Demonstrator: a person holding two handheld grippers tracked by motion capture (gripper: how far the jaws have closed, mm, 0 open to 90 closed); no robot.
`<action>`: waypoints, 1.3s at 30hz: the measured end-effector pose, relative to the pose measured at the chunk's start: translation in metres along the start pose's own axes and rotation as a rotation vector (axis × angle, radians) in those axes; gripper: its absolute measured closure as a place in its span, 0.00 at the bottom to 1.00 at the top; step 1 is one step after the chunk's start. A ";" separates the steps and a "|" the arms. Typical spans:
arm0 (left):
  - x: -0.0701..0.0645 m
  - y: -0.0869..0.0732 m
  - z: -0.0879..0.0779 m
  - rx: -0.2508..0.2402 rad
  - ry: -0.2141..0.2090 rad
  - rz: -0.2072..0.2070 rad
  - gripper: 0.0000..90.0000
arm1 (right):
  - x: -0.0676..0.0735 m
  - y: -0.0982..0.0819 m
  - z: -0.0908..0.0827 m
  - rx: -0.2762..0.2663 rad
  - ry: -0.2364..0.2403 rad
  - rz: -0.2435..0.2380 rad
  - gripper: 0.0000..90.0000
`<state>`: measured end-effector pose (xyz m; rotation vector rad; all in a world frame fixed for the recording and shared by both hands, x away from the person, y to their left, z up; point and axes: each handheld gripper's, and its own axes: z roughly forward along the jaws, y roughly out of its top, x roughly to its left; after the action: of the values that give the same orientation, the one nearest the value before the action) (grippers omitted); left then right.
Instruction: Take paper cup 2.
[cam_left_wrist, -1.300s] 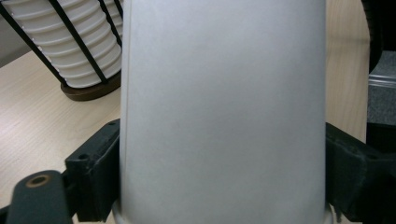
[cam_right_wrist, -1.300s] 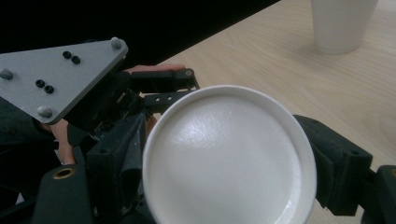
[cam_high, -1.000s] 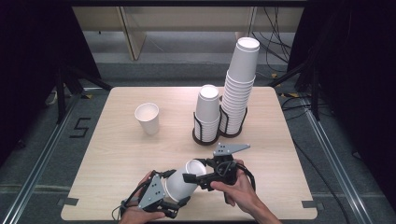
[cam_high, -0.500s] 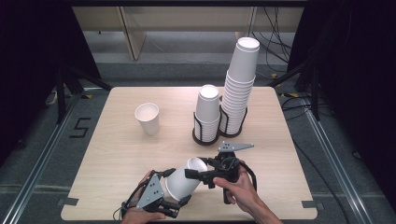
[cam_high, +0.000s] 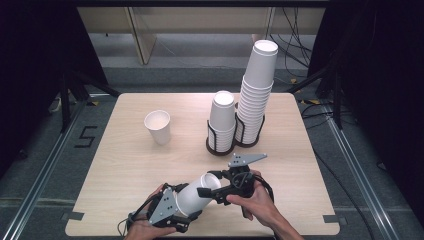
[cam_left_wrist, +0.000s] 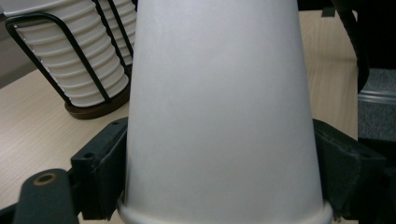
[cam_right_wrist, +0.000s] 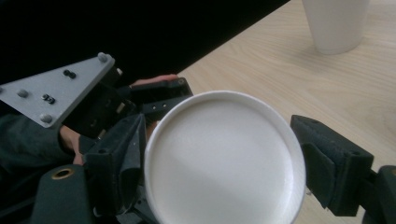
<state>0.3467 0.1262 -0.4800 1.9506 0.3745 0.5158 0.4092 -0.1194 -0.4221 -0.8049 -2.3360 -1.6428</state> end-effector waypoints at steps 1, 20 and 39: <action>-0.001 0.001 -0.001 0.012 0.000 0.004 0.17 | 0.000 0.000 0.000 0.000 0.001 -0.006 0.23; -0.001 0.002 -0.003 0.081 -0.027 0.089 0.16 | 0.000 -0.003 0.004 0.158 0.019 -0.055 0.24; 0.007 -0.010 0.002 -0.090 -0.025 -0.147 0.03 | -0.001 0.003 -0.007 0.077 0.032 -0.015 0.29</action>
<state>0.3539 0.1320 -0.4889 1.8256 0.4675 0.4062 0.4109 -0.1255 -0.4177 -0.7428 -2.3732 -1.5487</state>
